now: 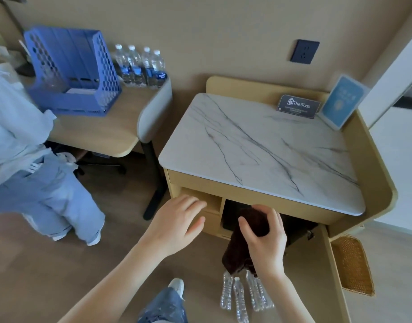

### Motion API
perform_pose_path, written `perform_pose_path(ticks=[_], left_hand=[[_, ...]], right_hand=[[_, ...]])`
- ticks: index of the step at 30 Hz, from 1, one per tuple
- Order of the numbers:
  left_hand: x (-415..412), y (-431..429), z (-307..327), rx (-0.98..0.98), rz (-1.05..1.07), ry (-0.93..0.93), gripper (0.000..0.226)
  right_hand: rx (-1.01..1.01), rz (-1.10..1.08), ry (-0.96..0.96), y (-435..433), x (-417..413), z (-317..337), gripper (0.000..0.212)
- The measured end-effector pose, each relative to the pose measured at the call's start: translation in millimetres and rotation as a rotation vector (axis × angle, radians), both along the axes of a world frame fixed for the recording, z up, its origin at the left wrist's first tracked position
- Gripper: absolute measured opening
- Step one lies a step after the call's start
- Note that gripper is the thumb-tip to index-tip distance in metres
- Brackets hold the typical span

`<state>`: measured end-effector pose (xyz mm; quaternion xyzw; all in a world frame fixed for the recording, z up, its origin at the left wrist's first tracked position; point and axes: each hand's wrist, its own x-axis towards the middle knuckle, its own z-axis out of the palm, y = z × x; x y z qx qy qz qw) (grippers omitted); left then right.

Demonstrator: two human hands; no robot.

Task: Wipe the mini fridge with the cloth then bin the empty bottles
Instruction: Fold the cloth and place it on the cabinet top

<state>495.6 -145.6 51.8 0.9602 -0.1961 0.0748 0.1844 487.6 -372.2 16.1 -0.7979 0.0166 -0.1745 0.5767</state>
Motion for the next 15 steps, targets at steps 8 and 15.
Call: perform_pose_path(ticks=[8, 15], left_hand=[[69.2, 42.1, -18.5, -0.012, 0.023, 0.065, 0.042], [190.2, 119.2, -20.6, 0.018, -0.052, 0.068, 0.042]], right_hand=[[0.003, -0.010, 0.058, 43.0, 73.0, -16.6, 0.040], [-0.035, -0.092, 0.086, 97.7, 173.9, -19.3, 0.042]])
